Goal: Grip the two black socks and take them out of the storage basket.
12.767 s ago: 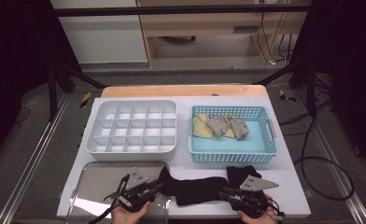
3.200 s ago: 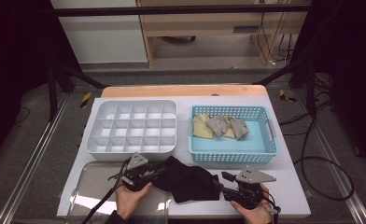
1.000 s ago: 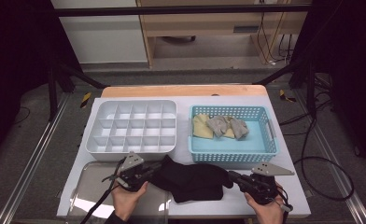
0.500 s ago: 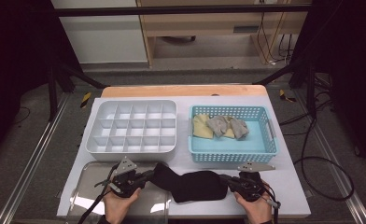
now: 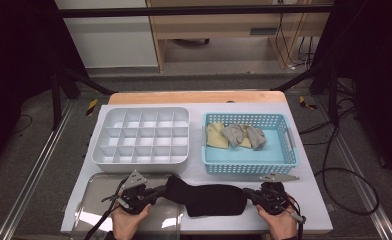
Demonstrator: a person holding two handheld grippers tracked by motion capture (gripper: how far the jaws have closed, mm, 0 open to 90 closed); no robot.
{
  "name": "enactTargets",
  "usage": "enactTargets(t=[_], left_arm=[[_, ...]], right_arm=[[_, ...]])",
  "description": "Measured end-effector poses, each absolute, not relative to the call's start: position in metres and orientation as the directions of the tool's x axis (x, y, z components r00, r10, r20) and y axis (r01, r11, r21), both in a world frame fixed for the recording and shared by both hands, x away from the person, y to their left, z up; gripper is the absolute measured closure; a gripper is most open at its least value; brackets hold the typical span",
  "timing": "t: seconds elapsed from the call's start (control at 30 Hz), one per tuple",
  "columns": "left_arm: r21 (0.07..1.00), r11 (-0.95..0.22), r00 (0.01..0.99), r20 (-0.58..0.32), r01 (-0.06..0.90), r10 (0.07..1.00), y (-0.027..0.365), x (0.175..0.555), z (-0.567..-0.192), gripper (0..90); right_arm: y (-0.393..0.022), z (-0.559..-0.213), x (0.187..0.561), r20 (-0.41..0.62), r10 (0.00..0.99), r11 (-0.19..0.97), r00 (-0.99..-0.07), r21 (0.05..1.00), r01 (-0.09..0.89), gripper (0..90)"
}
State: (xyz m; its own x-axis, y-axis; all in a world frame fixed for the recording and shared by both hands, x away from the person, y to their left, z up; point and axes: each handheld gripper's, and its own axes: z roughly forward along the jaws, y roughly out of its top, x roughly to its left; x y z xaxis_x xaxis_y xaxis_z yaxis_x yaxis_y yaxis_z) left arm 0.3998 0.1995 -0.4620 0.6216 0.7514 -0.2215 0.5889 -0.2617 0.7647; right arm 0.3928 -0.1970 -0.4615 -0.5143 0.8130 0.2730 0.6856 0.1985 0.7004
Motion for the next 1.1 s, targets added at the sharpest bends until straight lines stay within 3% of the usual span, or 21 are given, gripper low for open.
enactTargets(t=[0.13, 0.33, 0.5, 0.67, 0.83, 0.9, 1.1], left_arm=[[0.764, -0.271, 0.617, -0.204, 0.586, 0.760, 0.197, 0.400, -0.467, 84.4], [0.773, -0.272, 0.582, -0.150, 0.573, 0.800, 0.197, 0.403, -0.470, 66.4], [0.772, -0.262, 0.570, -0.154, 0.579, 0.807, 0.194, 0.409, -0.477, 59.6], [0.769, -0.248, 0.578, -0.187, 0.589, 0.794, 0.191, 0.412, -0.481, 65.0], [0.770, -0.241, 0.571, -0.189, 0.591, 0.799, 0.187, 0.411, -0.479, 75.9], [0.771, -0.246, 0.575, -0.183, 0.588, 0.797, 0.187, 0.411, -0.477, 80.2], [0.782, -0.256, 0.635, -0.220, 0.569, 0.740, 0.173, 0.401, -0.469, 81.9]], right_arm=[[-0.193, -0.472, 0.396, 0.225, 0.821, 0.229, -0.525, 0.713, 0.663, 78.5], [-0.198, -0.464, 0.385, 0.216, 0.803, 0.211, -0.555, 0.768, 0.605, 67.7], [-0.201, -0.475, 0.378, 0.251, 0.805, 0.194, -0.538, 0.745, 0.639, 63.2], [-0.200, -0.487, 0.379, 0.278, 0.808, 0.173, -0.519, 0.730, 0.661, 67.4], [-0.195, -0.488, 0.377, 0.278, 0.804, 0.181, -0.525, 0.728, 0.662, 83.0], [-0.199, -0.484, 0.376, 0.279, 0.803, 0.182, -0.527, 0.728, 0.661, 84.2], [-0.220, -0.474, 0.379, 0.280, 0.819, 0.152, -0.501, 0.736, 0.659, 83.7]])
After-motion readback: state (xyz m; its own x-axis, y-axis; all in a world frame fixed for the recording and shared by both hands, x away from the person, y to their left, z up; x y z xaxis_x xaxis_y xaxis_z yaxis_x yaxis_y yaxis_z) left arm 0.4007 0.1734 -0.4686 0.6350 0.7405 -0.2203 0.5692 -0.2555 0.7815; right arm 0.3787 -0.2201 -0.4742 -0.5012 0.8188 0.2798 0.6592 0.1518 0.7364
